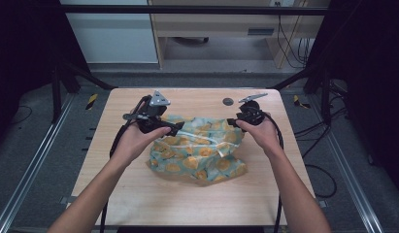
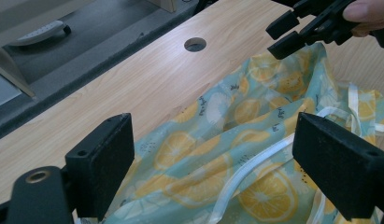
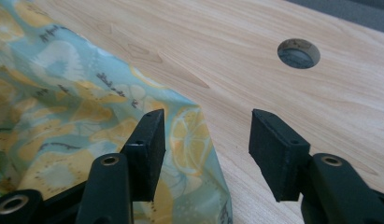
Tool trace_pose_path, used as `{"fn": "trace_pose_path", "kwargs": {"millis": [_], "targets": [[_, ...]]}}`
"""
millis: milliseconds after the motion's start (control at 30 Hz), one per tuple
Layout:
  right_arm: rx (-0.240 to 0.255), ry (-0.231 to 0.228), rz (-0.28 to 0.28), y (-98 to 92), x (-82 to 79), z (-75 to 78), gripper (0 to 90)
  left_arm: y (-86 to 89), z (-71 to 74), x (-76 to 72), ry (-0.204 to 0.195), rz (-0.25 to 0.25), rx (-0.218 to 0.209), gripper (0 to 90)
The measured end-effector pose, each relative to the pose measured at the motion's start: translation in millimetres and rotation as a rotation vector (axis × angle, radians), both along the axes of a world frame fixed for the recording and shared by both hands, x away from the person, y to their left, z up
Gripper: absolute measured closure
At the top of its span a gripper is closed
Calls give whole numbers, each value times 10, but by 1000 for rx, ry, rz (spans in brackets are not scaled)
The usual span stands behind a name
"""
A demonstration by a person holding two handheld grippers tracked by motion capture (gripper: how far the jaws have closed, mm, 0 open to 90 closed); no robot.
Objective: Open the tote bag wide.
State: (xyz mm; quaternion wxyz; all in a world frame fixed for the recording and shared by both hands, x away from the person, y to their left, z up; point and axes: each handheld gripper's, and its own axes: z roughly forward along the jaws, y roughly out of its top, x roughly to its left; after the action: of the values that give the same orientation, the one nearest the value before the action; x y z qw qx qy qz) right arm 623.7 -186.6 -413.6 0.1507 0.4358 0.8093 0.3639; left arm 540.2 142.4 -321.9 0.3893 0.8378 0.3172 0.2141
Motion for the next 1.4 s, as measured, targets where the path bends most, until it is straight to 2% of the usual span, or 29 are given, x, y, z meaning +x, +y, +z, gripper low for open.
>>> {"fn": "trace_pose_path", "kwargs": {"millis": [33, 233, 700, 733, 800, 833, 867, 900, 933, 1100, 1367, 1400], "targets": [[4, 21, 5, 11, 28, -30, 446, 3, 0, 2, 0, -1, -1, 126], [-26, 57, 26, 89, 69, -83, 447, 2, -12, 3, 10, -3, -1, 126], [-86, 96, 43, 135, 65, -146, 565, 8, -29, -19, 15, -12, -2, 126], [-96, 102, 42, 136, 64, -154, 612, 9, -30, -17, 16, -14, -2, 127], [-99, 105, 46, 133, 63, -157, 631, 9, -30, -16, 17, -14, -3, 128], [-106, 114, 54, 137, 55, -159, 699, 8, -35, -11, 18, -14, -3, 127], [-107, 117, 53, 144, 49, -162, 719, 8, -36, -10, 19, -14, -4, 127], [-107, 117, 53, 144, 49, -162, 719, 8, -36, -10, 19, -14, -4, 128], [-119, 118, 65, 144, 39, -163, 783, 5, -40, -10, 20, -17, -1, 128], [-102, 110, 73, 146, -1, -123, 898, -4, -52, -11, 27, -15, 8, 129], [-64, 72, 101, 167, -99, 14, 900, -30, -61, -1, 21, -1, 20, 150], [-54, 48, 120, 172, -141, 64, 900, -31, -64, -1, 22, 1, 23, 153]]}}
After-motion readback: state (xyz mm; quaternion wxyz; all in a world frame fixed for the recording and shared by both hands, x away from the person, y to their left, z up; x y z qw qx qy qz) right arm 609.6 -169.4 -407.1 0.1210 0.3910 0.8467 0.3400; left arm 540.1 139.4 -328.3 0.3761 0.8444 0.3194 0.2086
